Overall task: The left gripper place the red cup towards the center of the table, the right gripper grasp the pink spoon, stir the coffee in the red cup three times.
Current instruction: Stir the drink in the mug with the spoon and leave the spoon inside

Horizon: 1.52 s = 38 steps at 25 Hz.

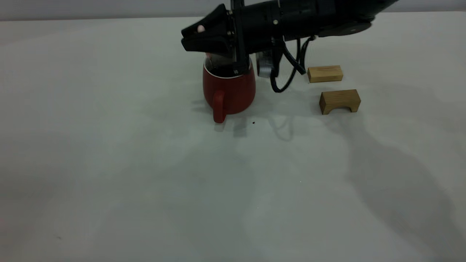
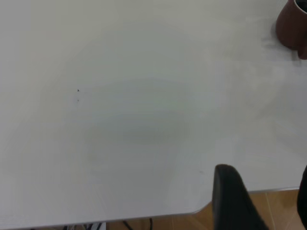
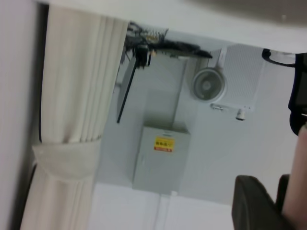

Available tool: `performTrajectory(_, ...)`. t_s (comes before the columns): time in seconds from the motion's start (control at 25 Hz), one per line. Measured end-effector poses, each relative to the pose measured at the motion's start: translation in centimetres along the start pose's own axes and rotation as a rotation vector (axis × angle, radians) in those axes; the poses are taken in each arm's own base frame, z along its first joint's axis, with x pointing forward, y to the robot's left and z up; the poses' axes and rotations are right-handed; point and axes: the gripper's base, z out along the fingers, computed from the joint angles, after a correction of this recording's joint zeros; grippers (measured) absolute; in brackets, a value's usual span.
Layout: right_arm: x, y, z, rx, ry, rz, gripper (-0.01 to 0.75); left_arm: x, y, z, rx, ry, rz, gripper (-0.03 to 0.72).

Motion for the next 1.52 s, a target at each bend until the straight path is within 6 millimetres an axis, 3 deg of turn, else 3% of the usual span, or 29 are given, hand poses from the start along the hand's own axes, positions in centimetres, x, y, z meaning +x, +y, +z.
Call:
performTrajectory(0.2,-0.4,0.9,-0.9,-0.033,-0.019,-0.027,0.119,0.0,0.0,0.0,0.0,0.0,0.0,0.407)
performTrajectory(0.48,-1.7,-0.7,-3.6,-0.047,-0.086,0.076,0.119,0.0,0.0,0.0,0.0,0.0,0.0,0.407)
performTrajectory(0.76,-0.5,-2.3,-0.2,0.028,-0.037,0.055,0.119,0.0,0.0,0.0,0.0,0.0,0.0,0.407)
performTrajectory(1.0,-0.7,-0.6,0.8,0.012,-0.002,-0.01,0.119,0.0,0.0,0.0,0.0,0.0,0.0,0.407)
performTrajectory(1.32,-2.3,1.4,-2.8,-0.064,-0.025,0.011,0.119,0.0,0.0,0.0,0.0,0.0,0.0,0.407)
performTrajectory(1.52,-2.1,1.4,-3.0,-0.057,0.001,0.014,0.119,0.0,0.0,0.0,0.0,0.0,0.0,0.407)
